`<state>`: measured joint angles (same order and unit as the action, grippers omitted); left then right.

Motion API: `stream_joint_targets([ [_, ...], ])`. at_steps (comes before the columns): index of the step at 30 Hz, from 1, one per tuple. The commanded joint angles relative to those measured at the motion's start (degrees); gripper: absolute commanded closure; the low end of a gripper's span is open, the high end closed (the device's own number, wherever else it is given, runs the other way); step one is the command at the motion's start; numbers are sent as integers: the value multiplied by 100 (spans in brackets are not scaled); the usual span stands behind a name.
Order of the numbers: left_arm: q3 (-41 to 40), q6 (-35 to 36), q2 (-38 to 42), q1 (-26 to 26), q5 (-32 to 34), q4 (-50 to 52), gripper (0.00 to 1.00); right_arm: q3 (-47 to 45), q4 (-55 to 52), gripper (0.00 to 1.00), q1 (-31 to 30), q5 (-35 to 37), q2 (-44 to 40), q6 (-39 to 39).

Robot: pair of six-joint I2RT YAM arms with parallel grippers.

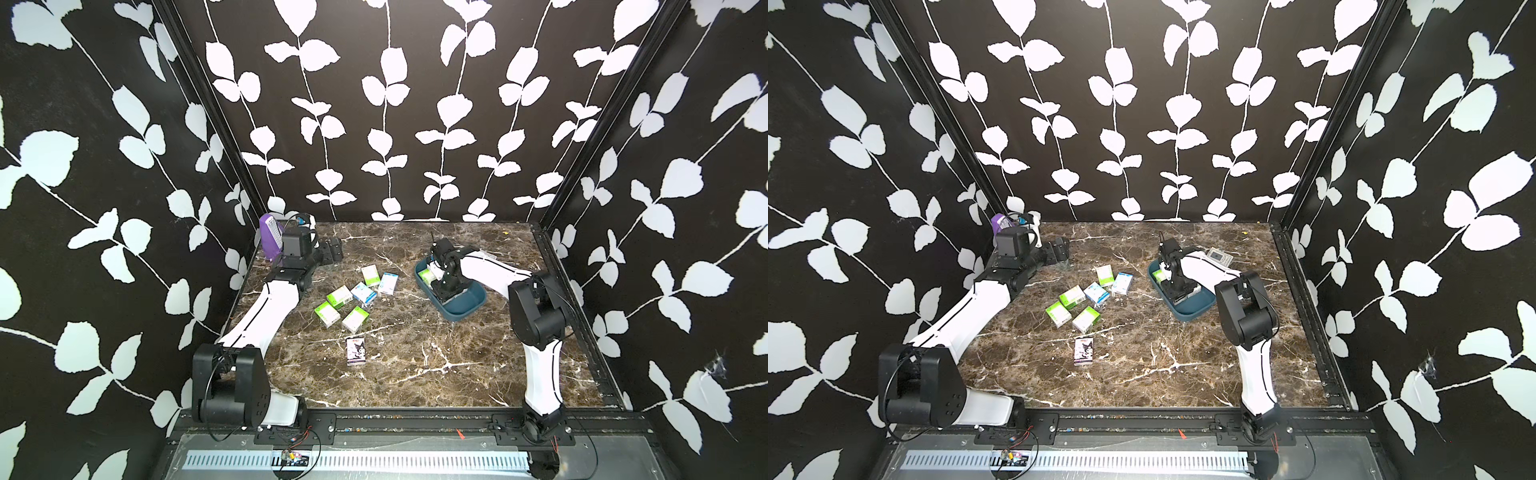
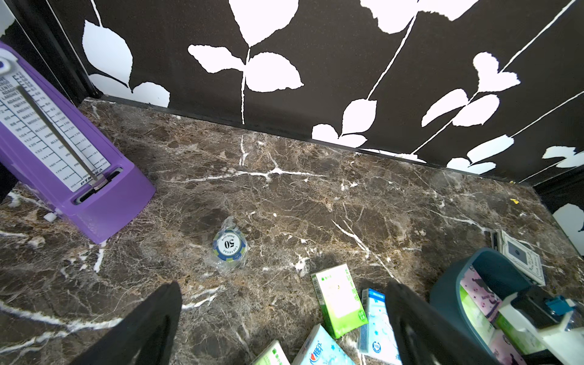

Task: Put the pocket tissues into the storage box
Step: Place the pocket tissues in the storage box.

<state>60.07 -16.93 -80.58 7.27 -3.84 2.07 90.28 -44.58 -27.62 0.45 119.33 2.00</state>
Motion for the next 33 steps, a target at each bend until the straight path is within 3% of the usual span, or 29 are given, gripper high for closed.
stream_joint_targets([
  [1,106,57,37,-28,4,57,1,244,-128,59,46,201,126,-100],
  [9,84,44,68,-30,14,68,1,336,-143,45,46,299,-11,-160],
  [20,76,14,64,-32,-22,49,1,455,-231,42,34,301,-456,-158],
  [33,31,-21,64,-37,-38,9,1,-140,-271,68,-117,49,-849,127],
])
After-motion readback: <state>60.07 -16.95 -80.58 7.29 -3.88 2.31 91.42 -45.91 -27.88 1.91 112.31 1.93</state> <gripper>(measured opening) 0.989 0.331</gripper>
